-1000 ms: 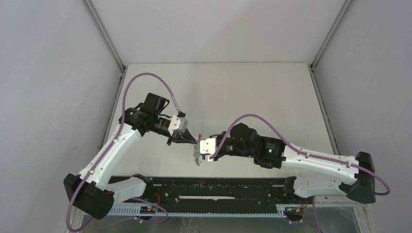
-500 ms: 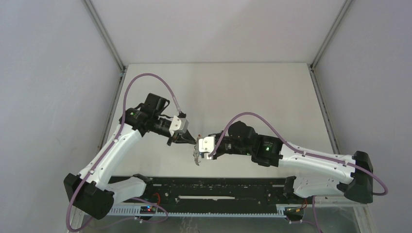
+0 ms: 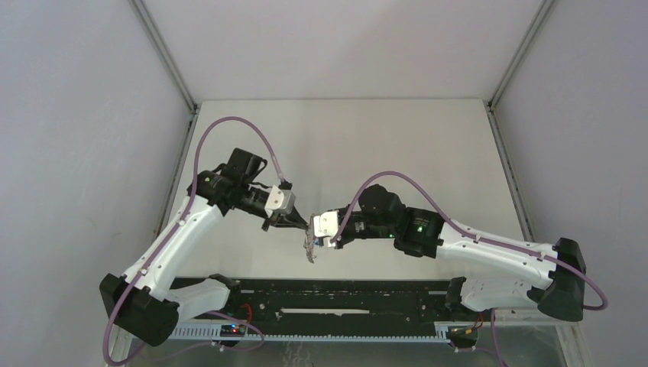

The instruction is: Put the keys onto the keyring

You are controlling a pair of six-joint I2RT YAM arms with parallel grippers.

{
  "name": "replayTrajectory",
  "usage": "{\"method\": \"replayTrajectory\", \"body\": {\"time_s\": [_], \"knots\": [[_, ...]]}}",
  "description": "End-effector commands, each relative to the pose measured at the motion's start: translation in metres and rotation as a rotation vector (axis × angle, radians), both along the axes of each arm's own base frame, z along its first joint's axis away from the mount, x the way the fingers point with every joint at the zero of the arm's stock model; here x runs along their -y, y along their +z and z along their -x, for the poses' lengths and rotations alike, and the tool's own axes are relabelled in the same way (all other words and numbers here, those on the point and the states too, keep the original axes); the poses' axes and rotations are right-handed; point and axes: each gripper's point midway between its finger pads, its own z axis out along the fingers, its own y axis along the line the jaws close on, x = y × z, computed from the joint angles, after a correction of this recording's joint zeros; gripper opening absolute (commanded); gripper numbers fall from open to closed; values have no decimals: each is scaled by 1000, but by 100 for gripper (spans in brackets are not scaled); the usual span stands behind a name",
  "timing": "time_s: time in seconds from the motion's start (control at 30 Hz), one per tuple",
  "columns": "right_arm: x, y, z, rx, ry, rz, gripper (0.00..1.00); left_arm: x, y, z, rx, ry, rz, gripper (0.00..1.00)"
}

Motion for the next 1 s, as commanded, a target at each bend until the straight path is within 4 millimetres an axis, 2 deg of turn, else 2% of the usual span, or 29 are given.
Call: {"method": "replayTrajectory", "body": {"time_s": [0.0,0.3,0.7,0.97], "knots": [[-10,35,-4,51,27,-83,0,5,16,17,13,-67,73,0],[-13,49,9,35,109,-112,0,9,25,22,18,-94,108,0],[-10,67,13,-4,179,-152,0,12,46,27,5,-113,151,0],[-1,81,20,-51,250,-190,0,13,54,31,-18,-118,165,0]]}}
